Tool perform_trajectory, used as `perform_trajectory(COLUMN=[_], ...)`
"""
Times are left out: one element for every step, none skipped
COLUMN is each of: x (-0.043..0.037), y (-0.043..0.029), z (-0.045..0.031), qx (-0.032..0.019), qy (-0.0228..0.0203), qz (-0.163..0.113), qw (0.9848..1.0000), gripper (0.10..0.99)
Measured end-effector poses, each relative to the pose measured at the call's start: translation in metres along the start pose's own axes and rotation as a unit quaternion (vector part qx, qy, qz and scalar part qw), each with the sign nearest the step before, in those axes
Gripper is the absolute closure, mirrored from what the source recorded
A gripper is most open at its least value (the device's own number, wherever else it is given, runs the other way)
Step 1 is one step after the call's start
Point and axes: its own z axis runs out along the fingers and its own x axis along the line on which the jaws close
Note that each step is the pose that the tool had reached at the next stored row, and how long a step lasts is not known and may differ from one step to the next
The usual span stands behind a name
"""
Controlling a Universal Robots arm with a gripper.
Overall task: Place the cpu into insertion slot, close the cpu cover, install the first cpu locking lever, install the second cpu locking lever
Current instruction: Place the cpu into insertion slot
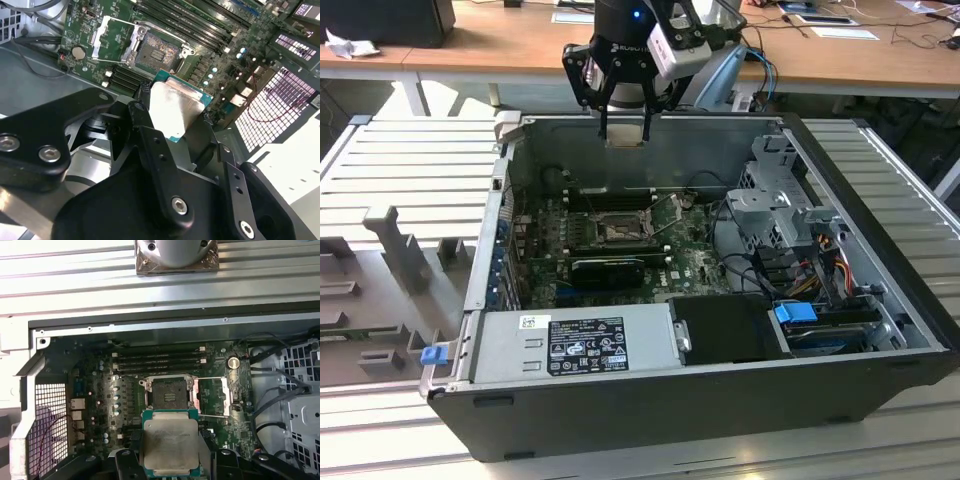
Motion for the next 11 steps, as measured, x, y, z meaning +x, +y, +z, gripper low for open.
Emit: perform_trajectory(x=[0.0000, 0.0000, 0.0000, 0.0000, 0.0000, 0.0000, 0.0000, 0.0000, 0.0000, 0.0000, 0.0000], y=[0.0000, 0.0000, 0.0000, 0.0000, 0.0000, 0.0000, 0.0000, 0.0000, 0.0000, 0.0000, 0.0000], z=[0.0000, 0.0000, 0.0000, 0.0000, 0.0000, 0.0000, 0.0000, 0.0000, 0.0000, 0.0000, 0.0000], qx=[0.0000, 0.0000, 0.0000, -0.0001, -0.0001, -0.0002, -0.0002, -0.0002, -0.0002, -0.0003, -0.0003], qy=[-0.0001, -0.0001, -0.0002, -0.0003, -0.0006, -0.0007, -0.0008, -0.0009, -0.0010, -0.0011, -0.0012], qz=[0.001, 0.001, 0.003, 0.004, 0.006, 0.008, 0.009, 0.010, 0.012, 0.012, 0.013], qw=[1.0000, 1.0000, 1.0000, 1.0000, 1.0000, 1.0000, 1.0000, 0.9999, 0.9999, 0.9999, 0.9999], gripper=[0.557, 0.557, 0.557, 0.557, 0.557, 0.557, 0.557, 0.557, 0.557, 0.557, 0.557])
